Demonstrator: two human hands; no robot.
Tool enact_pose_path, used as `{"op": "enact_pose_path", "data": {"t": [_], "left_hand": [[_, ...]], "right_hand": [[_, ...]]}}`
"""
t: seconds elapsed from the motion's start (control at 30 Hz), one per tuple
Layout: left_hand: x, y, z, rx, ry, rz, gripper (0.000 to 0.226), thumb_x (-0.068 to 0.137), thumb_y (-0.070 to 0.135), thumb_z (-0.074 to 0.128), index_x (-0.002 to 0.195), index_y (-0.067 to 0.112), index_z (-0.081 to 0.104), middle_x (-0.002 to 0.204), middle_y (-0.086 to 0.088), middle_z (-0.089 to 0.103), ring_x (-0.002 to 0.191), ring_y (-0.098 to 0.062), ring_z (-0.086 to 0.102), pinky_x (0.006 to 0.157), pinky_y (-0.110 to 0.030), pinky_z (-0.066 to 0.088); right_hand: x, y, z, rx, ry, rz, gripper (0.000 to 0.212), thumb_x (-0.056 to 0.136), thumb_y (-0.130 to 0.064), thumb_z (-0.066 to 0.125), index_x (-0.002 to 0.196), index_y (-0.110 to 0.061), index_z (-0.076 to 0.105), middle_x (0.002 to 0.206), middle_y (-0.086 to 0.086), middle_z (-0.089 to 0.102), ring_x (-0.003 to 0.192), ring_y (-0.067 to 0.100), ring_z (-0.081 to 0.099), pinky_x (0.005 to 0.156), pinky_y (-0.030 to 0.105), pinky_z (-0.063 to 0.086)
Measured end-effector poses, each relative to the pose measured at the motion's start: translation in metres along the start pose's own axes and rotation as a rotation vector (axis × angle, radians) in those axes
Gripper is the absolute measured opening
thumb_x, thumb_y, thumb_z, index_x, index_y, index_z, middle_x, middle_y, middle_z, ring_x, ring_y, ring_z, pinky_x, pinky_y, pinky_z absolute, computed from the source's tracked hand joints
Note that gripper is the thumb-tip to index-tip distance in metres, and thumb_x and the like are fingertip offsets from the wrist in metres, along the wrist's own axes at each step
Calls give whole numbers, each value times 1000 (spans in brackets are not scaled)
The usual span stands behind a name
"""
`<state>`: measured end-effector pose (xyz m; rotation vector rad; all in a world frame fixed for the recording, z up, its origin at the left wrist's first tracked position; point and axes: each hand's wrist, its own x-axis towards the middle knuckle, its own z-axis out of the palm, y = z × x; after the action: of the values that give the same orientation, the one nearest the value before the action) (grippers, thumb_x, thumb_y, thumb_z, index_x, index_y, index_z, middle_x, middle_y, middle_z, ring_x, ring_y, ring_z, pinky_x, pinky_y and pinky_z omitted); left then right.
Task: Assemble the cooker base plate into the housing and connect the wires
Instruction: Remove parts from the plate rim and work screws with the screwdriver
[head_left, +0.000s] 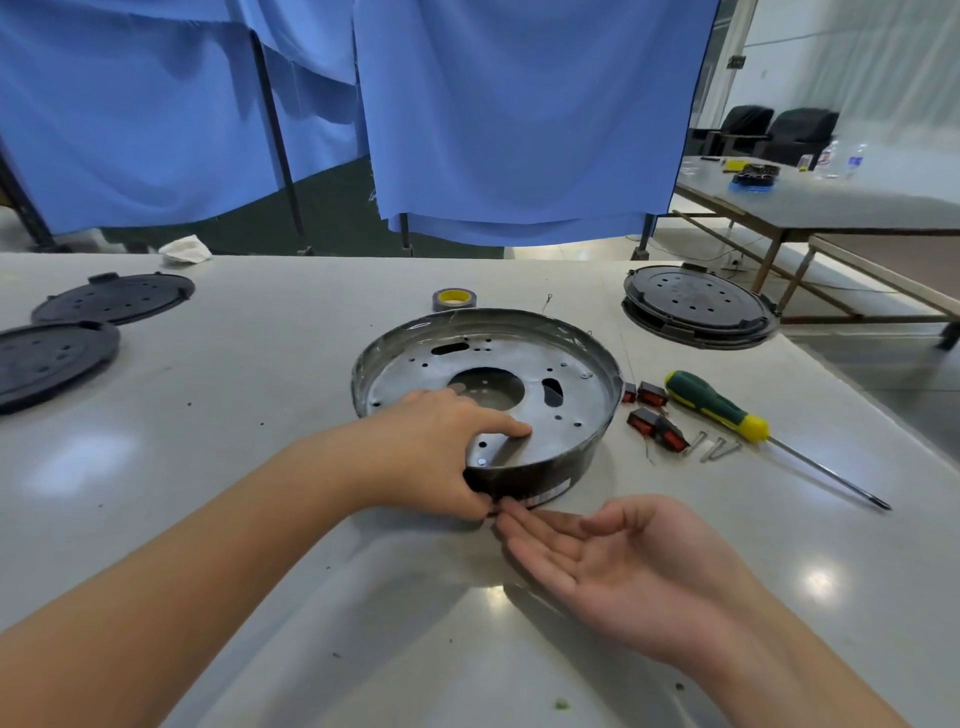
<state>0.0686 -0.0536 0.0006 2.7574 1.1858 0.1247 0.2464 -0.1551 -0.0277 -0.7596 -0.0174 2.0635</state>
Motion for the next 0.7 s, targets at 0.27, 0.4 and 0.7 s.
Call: {"op": "enact_pose_path", "data": {"t": [0.27,0.4,0.7], "left_hand": [[-2,0,1,-18,-19,-12,75,72,41,72,139,50,38,95,14,50,98,-10,44,88,-23,34],[-1,-3,0,-51,-66,-23,72,72,44,70,135,54,36,101,11,56,104,-11,47,91,-26,39],[11,-5,-17,-313,-216,-136,52,82,79,29,119,56,56,122,28,54,110,3,49,89,-22,34]], "right_hand": [[-6,-35,-12,-396,66,-6,40,66,3,62,104,12,68,113,26,66,102,35,68,81,39,58],[-19,-76,-17,-1100,366,-210,20,80,-9,69,97,1,71,90,15,74,73,25,73,58,29,60],[-7,-138,-47,-1679,984,-781,12,89,-10,63,96,-18,69,92,3,69,75,20,63,69,30,53]]}}
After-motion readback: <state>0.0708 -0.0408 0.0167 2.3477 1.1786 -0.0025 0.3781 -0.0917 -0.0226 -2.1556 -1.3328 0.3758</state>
